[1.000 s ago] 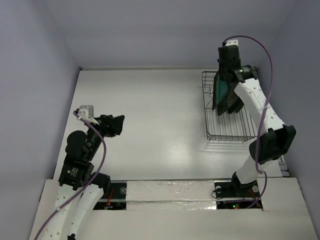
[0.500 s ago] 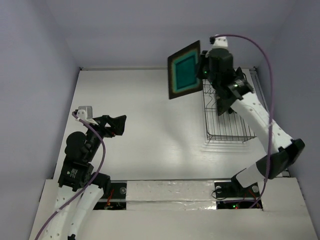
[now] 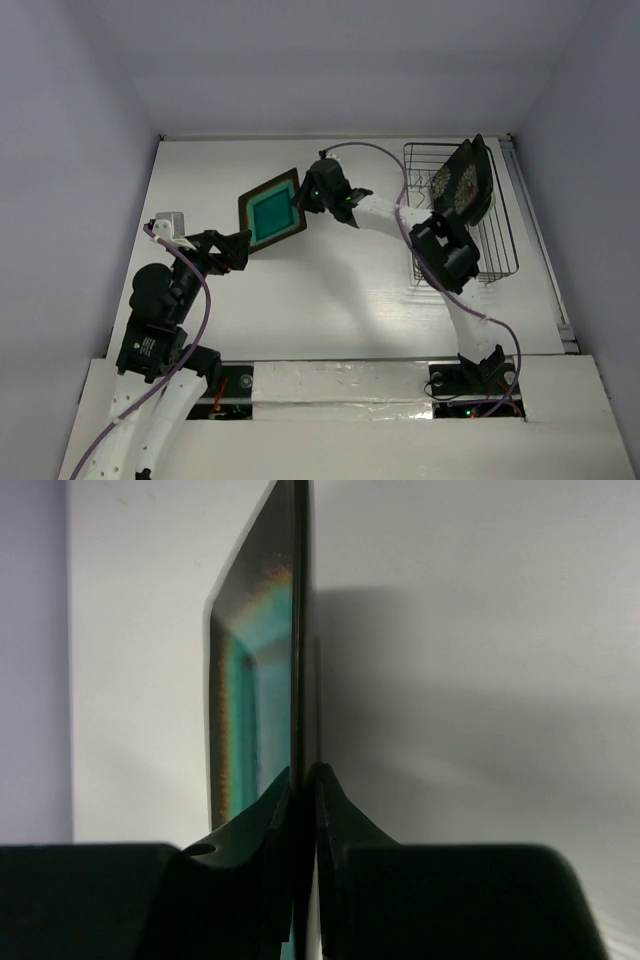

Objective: Unload the plates from the dish rack

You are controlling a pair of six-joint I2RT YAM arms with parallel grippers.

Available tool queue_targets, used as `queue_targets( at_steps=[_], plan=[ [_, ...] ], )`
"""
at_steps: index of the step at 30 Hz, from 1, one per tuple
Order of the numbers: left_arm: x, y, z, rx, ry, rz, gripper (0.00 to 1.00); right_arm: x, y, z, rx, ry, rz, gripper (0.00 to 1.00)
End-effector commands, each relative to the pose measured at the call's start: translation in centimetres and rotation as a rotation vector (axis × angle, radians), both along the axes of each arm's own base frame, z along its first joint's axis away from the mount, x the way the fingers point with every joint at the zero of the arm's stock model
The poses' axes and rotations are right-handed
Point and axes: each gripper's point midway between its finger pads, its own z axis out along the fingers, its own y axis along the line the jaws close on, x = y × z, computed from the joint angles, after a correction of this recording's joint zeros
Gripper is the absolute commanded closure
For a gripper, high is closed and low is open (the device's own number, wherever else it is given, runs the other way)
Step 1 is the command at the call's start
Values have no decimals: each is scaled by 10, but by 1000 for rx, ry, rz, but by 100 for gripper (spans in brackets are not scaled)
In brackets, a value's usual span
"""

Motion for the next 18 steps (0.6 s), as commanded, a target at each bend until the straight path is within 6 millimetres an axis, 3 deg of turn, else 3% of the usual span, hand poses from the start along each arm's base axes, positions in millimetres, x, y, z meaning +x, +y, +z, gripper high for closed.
queue_targets(
  at_steps=[1,3,4,7,10,16,18],
  plan=[
    [1,-2,5,-8,-26,-6,13,12,51,165,457,-258,35,100],
    [1,-2,5,-9,-24,-10,13,3,71,150,467,-222,63,100],
    [1,-3,5,-9,-24,-13,13,6,76,129,461,-184,59,100],
    [1,-3,5,-9,-24,-11,13,-3,95,96,457,-117,64,100],
    [1,-3,5,-9,-22,-14,13,-13,106,69,453,-61,72,83],
    [1,-6,3,-6,-17,-26,13,-18,96,38,406,-11,44,50],
    [2,-6,3,-6,-17,-28,13,-21,94,31,365,0,48,34]
  ],
)
